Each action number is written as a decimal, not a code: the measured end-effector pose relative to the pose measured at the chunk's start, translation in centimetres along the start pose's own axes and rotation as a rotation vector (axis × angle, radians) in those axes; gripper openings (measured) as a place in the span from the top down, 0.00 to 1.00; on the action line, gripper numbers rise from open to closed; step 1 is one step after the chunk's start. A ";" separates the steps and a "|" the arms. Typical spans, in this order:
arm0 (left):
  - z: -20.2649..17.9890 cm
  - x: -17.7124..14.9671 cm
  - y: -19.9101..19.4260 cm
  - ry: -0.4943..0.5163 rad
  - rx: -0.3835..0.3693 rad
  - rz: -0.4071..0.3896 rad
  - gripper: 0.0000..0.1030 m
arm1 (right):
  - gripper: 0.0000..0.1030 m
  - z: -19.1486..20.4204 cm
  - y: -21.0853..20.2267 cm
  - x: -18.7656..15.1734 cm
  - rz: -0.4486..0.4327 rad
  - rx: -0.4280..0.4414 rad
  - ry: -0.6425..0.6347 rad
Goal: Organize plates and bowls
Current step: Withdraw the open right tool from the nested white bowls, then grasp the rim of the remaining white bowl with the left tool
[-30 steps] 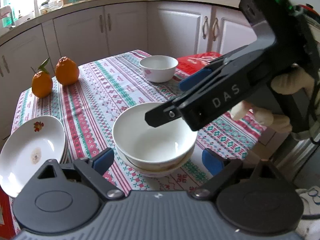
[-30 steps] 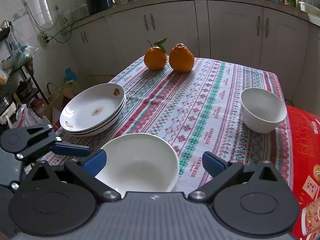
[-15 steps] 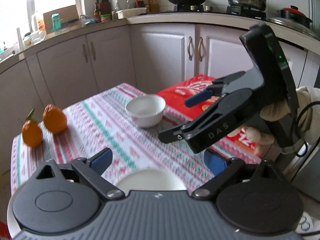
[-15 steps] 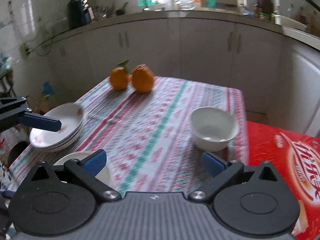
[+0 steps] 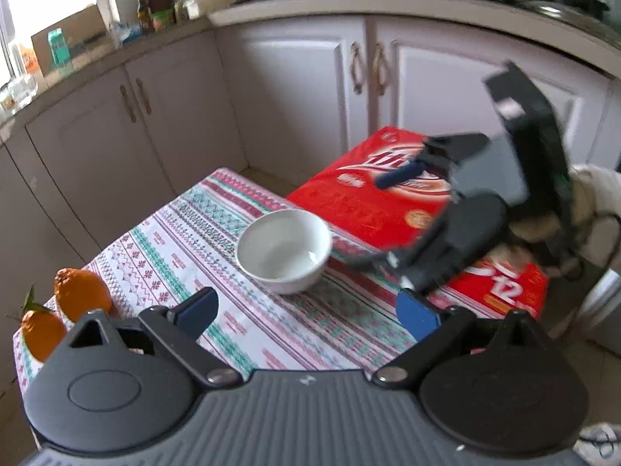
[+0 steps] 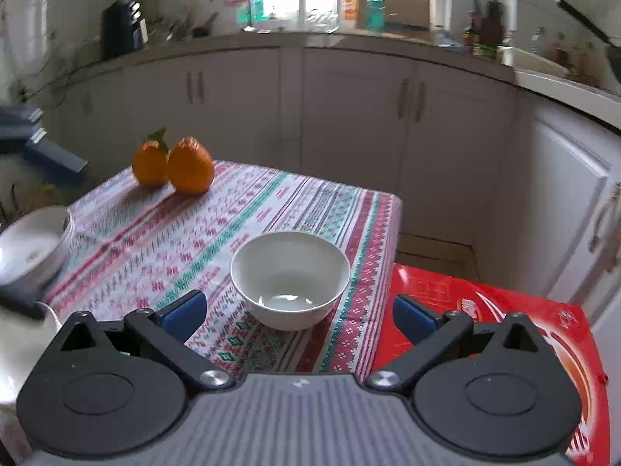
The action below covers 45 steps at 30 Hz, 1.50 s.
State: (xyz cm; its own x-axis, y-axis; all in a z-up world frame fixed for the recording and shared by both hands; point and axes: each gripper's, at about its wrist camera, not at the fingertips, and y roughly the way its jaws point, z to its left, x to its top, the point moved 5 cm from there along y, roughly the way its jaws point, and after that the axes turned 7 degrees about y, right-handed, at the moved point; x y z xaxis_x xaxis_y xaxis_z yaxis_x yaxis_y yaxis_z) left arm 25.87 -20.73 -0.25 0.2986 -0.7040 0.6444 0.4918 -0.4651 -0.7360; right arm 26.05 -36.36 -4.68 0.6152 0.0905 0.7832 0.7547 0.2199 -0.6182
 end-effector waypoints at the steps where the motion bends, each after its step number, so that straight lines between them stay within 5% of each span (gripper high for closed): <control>1: 0.9 0.5 1.5 -0.013 -0.005 0.025 0.05 | 0.00 -0.1 0.7 -0.1 0.011 0.010 -0.008; 7: 5.1 1.4 9.9 -0.149 -0.080 0.117 0.10 | 0.00 -0.7 4.8 -0.8 0.036 0.075 -0.045; 15: 6.6 1.1 15.6 -0.194 -0.119 0.173 0.42 | 0.11 -0.6 7.8 -1.1 0.060 0.092 -0.091; 34: 6.8 2.5 18.4 -0.151 -0.132 0.195 0.51 | 0.17 -0.4 7.6 -1.4 0.046 0.096 -0.107; 45: 5.8 2.5 15.8 -0.137 -0.146 0.181 0.51 | 0.17 0.3 5.8 -1.3 0.076 0.103 -0.090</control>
State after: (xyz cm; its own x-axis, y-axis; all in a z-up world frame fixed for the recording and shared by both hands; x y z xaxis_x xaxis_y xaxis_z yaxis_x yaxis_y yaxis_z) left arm 39.16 -26.71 -9.08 0.4838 -0.7083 0.5141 0.3000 -0.4176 -0.8577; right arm 29.56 -34.91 -9.25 0.6435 0.1961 0.7399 0.6762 0.3074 -0.6696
